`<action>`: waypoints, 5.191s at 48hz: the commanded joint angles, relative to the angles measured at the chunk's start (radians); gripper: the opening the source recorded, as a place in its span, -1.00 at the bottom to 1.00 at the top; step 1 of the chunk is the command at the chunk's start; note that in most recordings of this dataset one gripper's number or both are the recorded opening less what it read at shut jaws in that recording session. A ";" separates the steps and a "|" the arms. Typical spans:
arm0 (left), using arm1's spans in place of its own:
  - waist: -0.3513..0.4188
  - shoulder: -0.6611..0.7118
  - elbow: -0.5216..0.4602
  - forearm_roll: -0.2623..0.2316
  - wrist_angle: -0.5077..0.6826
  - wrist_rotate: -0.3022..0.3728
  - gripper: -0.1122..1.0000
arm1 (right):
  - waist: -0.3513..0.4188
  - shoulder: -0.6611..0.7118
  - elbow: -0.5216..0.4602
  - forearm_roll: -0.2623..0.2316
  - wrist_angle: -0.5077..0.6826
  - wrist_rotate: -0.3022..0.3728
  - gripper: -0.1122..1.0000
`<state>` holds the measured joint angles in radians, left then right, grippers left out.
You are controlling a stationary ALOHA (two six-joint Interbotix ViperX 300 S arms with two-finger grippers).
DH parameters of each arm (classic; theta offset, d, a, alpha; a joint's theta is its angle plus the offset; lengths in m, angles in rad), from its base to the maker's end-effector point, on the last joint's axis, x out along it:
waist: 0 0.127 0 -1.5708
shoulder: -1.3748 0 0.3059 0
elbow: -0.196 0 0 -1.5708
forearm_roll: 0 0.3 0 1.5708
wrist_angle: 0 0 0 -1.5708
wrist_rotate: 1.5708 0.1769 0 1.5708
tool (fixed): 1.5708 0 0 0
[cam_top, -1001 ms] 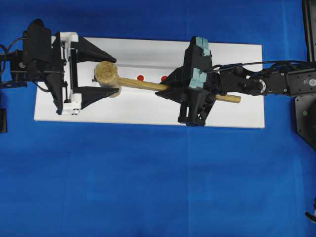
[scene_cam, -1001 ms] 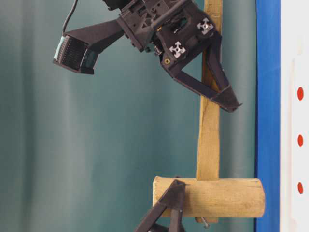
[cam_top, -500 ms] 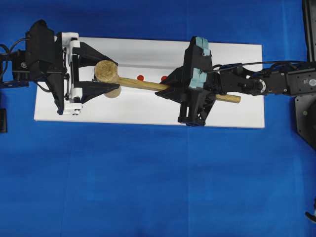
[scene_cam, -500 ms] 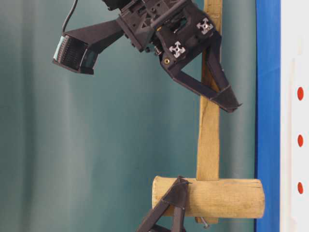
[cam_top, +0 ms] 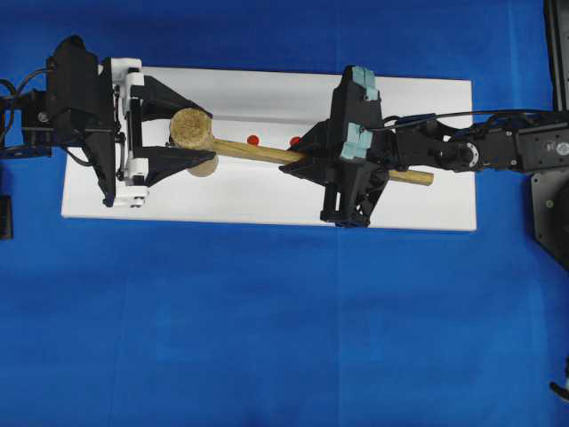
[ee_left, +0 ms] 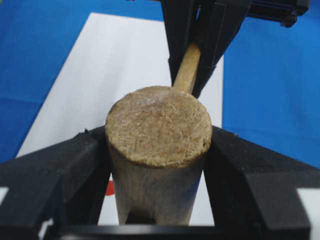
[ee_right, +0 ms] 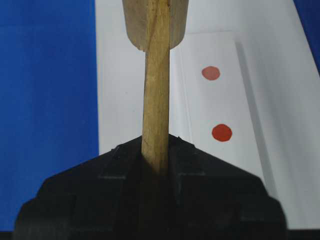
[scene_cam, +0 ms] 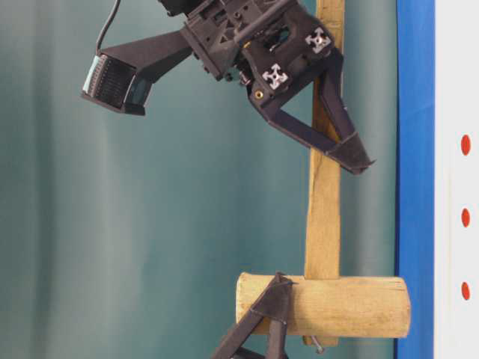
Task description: Hit the mark with a hammer.
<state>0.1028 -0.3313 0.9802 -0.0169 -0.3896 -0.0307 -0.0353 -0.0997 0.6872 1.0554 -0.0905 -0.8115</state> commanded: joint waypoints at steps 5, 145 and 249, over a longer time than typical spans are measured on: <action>0.000 -0.012 -0.012 0.002 0.000 -0.008 0.08 | 0.002 -0.014 -0.029 -0.005 -0.003 -0.002 -0.76; -0.035 -0.143 -0.011 0.003 0.367 -1.089 0.66 | 0.029 0.048 -0.051 -0.014 -0.057 -0.227 -0.63; 0.020 -0.575 0.184 0.012 0.442 -0.086 0.63 | 0.459 0.172 -0.086 0.528 -0.285 -0.233 -0.64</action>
<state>0.1197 -0.9097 1.1720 -0.0031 0.0614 -0.1181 0.4234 0.0660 0.6381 1.5861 -0.3712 -1.0431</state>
